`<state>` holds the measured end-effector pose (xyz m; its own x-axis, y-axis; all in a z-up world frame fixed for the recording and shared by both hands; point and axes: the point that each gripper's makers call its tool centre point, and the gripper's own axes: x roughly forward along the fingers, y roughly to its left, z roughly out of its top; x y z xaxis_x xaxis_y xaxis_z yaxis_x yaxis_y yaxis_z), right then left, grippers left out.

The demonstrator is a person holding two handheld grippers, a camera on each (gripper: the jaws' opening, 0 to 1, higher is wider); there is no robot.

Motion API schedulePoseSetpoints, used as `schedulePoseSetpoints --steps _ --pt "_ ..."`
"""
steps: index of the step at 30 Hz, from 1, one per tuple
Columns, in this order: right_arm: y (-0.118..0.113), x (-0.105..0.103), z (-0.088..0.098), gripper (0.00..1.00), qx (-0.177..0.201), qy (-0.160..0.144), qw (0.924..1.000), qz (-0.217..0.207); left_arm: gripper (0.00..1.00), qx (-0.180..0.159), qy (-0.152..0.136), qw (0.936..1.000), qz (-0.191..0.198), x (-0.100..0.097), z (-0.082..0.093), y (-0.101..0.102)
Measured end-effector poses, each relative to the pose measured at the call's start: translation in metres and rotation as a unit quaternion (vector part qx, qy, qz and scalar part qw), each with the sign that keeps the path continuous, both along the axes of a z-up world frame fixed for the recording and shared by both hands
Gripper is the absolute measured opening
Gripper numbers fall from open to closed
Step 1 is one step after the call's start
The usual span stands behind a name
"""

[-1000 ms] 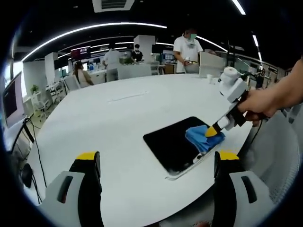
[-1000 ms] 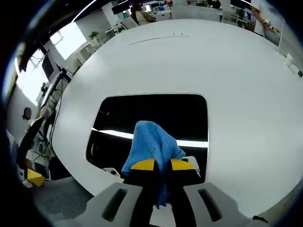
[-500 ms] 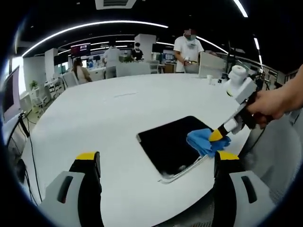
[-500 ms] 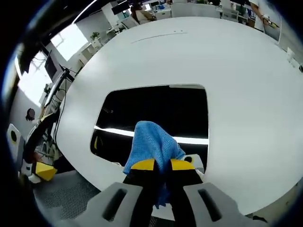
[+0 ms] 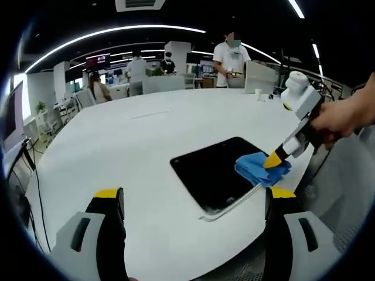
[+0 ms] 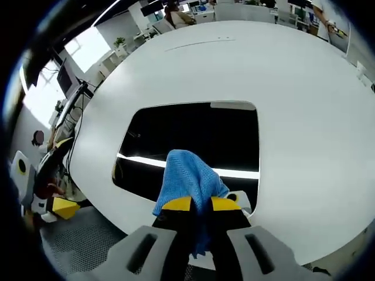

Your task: Wipe the mirror surface with the cleaning cloth until all visible marks leave the cleaned area.

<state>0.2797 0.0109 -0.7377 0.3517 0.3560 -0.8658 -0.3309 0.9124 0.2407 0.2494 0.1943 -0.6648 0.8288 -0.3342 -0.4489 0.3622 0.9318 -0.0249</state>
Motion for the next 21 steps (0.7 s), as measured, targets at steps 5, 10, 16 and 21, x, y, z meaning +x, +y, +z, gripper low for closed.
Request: schedulePoseSetpoints --steps 5,10,16,21 --pt "0.0 -0.002 0.001 0.05 0.003 0.005 1.0 0.001 0.99 -0.001 0.006 0.9999 -0.015 -0.002 -0.002 -0.006" --pt "0.001 0.0 0.0 0.05 -0.004 0.001 0.9999 0.012 0.99 -0.014 0.031 0.9993 -0.017 -0.006 -0.008 -0.009" --pt "0.0 -0.001 0.001 0.05 -0.008 -0.004 0.9996 0.027 0.99 -0.006 0.034 0.9992 -0.021 -0.007 -0.009 -0.009" --pt "-0.006 0.002 0.001 0.05 -0.009 -0.001 0.9996 0.026 0.99 0.018 0.013 0.9997 -0.011 -0.002 -0.005 -0.002"
